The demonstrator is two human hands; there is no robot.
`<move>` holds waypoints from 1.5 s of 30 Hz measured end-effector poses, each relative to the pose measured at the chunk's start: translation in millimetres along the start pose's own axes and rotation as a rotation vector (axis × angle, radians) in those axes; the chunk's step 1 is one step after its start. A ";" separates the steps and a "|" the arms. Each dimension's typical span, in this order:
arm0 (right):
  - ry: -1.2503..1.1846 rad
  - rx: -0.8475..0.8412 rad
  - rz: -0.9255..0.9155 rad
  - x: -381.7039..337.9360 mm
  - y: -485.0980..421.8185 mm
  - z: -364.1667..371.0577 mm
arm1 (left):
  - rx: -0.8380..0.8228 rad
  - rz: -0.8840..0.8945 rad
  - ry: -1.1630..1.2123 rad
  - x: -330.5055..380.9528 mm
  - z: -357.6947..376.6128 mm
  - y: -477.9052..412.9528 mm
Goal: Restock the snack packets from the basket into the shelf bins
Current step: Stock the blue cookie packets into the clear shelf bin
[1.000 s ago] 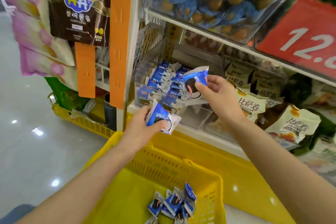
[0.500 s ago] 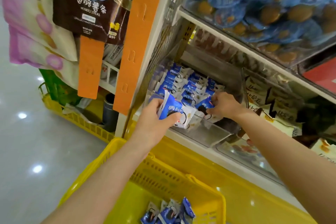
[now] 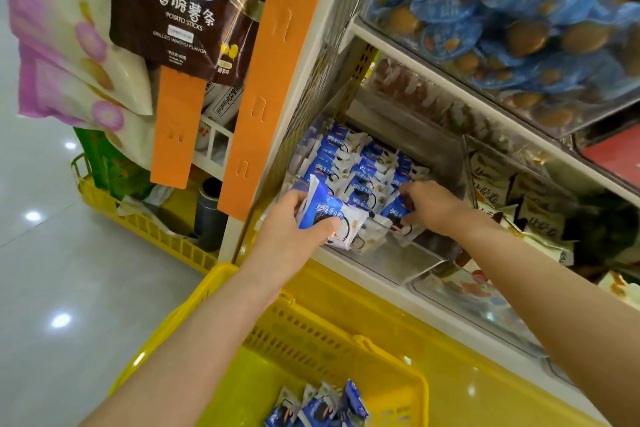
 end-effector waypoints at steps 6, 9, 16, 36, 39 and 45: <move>0.021 -0.046 -0.062 -6.7 3.4 2.2 | -0.001 -0.015 -0.015 1.3 0.1 3.1; -0.054 -0.006 0.005 -0.6 -1.2 -13.0 | 0.003 -0.020 -0.025 2.9 0.3 5.1; -0.016 0.038 -0.042 -3.4 0.6 -36.6 | 0.024 -0.014 -0.052 2.9 -6.9 4.0; -0.768 0.455 0.005 -59.7 62.6 -50.8 | -0.055 -0.179 0.070 -7.7 4.9 3.0; -0.907 0.226 -0.027 -81.7 83.7 -41.7 | -0.155 -0.158 0.071 -5.7 11.9 9.6; -1.223 0.040 0.145 -70.6 97.4 -33.2 | -0.110 -0.137 0.116 -6.7 16.5 21.7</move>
Point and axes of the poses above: each hand's wrist, its own y-axis away from the middle knuckle, its own z-axis out of the palm, x = y × z, the point moved 6 cm from there along -y, towards the middle knuckle, and after that the axes turned 13 degrees about x, right-handed, at the moved point
